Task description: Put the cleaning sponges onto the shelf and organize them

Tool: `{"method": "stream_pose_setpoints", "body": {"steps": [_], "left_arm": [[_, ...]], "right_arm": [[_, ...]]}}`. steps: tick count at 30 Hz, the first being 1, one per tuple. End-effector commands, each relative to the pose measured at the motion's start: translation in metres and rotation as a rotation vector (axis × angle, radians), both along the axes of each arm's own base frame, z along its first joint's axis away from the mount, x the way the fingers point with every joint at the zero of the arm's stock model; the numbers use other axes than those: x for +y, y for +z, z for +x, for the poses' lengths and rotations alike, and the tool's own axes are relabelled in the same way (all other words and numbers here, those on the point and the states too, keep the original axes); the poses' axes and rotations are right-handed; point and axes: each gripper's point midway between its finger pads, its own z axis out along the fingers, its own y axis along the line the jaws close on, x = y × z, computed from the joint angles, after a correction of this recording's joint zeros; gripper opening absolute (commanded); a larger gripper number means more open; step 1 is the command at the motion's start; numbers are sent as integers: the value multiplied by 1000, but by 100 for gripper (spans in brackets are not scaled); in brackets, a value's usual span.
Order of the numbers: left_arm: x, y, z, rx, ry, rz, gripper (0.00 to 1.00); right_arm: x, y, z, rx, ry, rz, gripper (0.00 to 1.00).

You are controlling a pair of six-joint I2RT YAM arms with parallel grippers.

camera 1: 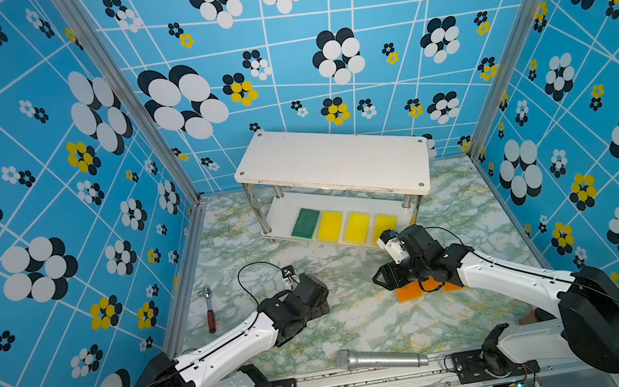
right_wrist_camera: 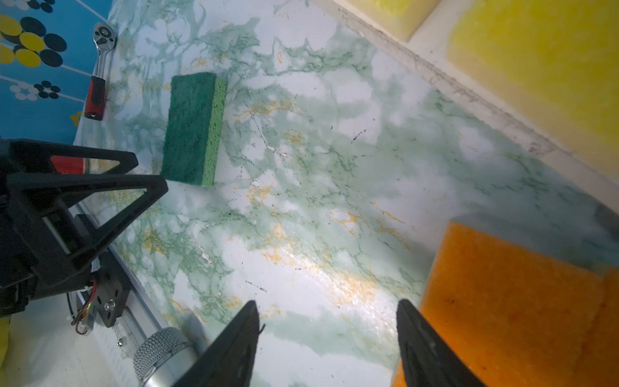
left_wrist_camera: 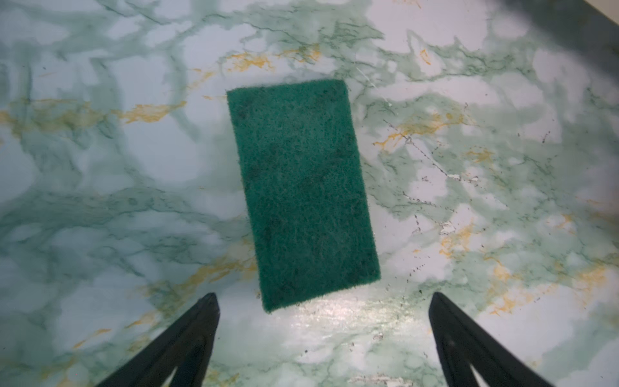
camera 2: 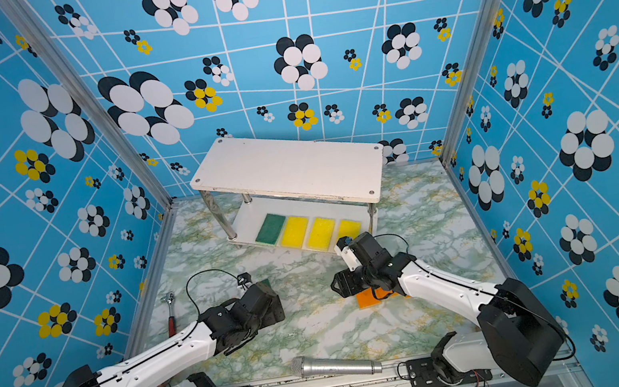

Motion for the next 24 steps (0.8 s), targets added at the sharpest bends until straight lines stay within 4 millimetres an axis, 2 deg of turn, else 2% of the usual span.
{"method": "stream_pose_setpoints", "body": {"steps": [1, 4, 11, 19, 24], "left_arm": [[9, -5, 8, -57, 114, 2, 99], [12, -11, 9, -45, 120, 56, 99], [8, -10, 19, -72, 116, 90, 99], [-5, -14, 21, -80, 117, 67, 99], [-9, -23, 25, -65, 109, 91, 99]], "right_arm": [[5, 9, 6, -24, 20, 20, 67], [5, 8, 6, -23, 14, 25, 67], [3, 9, 5, -27, 3, 29, 67], [4, 10, 4, -27, 8, 29, 67], [4, 11, 4, -30, 4, 36, 67]]}}
